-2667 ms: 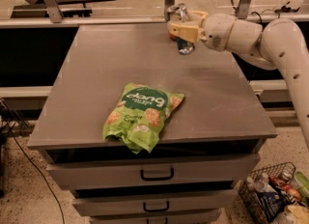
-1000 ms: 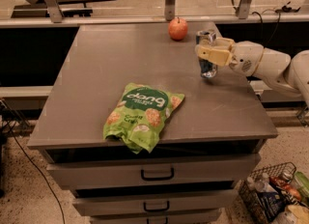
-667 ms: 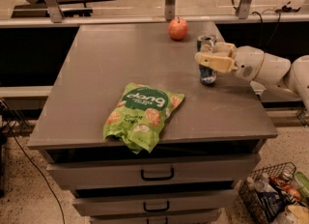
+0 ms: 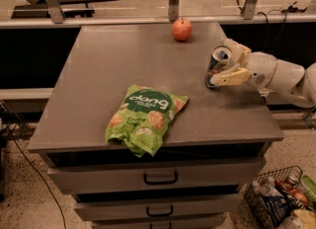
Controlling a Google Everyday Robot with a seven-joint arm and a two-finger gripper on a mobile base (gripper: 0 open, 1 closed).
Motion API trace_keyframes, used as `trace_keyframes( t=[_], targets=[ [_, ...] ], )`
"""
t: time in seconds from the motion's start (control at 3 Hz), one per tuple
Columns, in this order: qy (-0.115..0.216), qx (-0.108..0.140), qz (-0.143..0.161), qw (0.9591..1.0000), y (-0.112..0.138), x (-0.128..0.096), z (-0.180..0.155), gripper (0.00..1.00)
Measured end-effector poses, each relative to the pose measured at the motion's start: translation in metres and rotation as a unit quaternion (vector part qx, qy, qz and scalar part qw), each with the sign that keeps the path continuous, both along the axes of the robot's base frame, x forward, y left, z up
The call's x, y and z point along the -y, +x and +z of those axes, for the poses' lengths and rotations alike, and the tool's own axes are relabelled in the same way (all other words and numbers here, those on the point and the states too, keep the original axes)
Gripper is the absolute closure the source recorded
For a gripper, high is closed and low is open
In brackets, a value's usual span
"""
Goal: Place redbull can upright
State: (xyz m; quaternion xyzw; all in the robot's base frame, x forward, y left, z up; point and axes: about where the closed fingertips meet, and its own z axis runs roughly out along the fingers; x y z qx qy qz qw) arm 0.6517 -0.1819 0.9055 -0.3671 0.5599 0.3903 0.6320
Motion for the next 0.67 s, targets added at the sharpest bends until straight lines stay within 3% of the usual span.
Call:
trace_keyframes(
  t=[0.67],
  targets=[
    [-0.021,0.005,-0.004,0.9998,-0.010,0.017,0.018,0.00]
  ],
)
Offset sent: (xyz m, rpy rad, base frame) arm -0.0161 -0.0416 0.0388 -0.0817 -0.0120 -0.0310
